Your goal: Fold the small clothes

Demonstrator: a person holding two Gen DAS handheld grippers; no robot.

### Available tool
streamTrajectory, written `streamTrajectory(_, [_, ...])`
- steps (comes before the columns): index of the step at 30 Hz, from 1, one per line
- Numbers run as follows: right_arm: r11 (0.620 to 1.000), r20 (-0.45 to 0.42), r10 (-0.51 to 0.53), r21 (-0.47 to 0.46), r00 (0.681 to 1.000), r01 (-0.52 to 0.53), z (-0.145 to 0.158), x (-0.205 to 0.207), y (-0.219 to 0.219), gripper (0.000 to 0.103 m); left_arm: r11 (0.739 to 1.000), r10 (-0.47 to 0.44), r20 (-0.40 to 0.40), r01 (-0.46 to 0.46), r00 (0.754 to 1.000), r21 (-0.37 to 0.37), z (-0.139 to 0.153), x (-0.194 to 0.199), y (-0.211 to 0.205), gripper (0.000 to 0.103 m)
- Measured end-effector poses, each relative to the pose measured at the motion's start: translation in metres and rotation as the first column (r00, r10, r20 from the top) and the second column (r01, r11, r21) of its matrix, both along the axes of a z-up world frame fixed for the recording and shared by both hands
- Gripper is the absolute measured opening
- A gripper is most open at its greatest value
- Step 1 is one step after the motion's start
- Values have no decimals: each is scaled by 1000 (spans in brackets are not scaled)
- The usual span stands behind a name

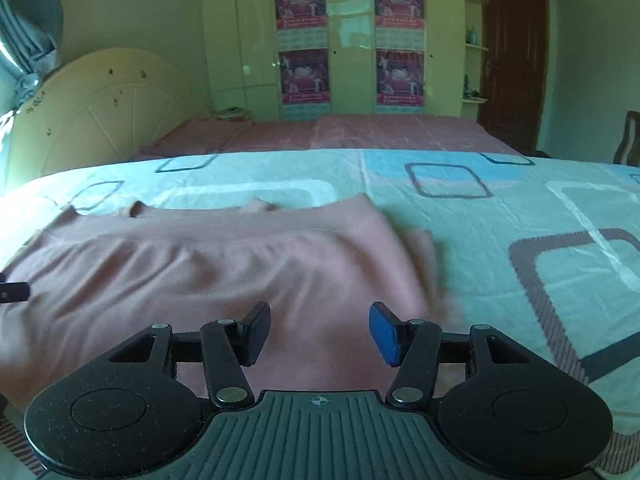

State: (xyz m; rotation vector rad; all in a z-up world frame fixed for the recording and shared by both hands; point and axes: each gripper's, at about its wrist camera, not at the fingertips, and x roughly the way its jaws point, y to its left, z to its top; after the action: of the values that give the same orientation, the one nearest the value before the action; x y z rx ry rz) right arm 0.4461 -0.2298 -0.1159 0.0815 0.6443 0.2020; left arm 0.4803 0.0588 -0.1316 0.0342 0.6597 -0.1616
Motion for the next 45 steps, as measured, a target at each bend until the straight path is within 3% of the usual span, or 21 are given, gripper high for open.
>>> streamTrajectory(4, [990,-3,136,30,991,-136,2,-6,51,55,997,-78,-13,78,997,-18,-3,-7,-41,85])
streamTrajectory(6, [984,-20,179,30,984,-178,0,-13,70,48,996,-90,-27,90,996,-17,-6,-12,-52,81])
streamTrajectory(7, [983,-29,181,17,983,-180,-2,-16,75,33,997,-80,-39,80,996,-5,-9,-15,-55,80])
streamTrajectory(15, [972,-84,234,21,969,-233,-13,-38,84,32,995,-87,-44,89,995,42,-14,-42,-46,82])
streamTrajectory(19, [959,-83,282,-20,956,-284,-15,-53,86,32,997,-66,-45,68,997,45,-15,-55,-37,85])
streamTrajectory(25, [982,-75,148,-108,986,-155,-17,-69,40,32,997,59,-30,-57,998,49,-14,-70,13,85])
streamTrajectory(33, [988,-106,-13,-153,994,-3,-17,-89,-24,32,987,143,-12,-142,990,77,-9,-89,55,86])
streamTrajectory(38, [989,-129,-33,-149,991,14,-19,-102,-40,32,987,149,-18,-147,989,60,-8,-93,65,85])
streamTrajectory(43, [992,-54,-47,-123,997,41,-3,-107,-45,32,987,152,-20,-151,988,50,-6,-91,65,84])
streamTrajectory(45, [992,-65,-63,-110,996,55,-3,-98,-46,32,988,152,-29,-151,988,37,-8,-91,67,85])
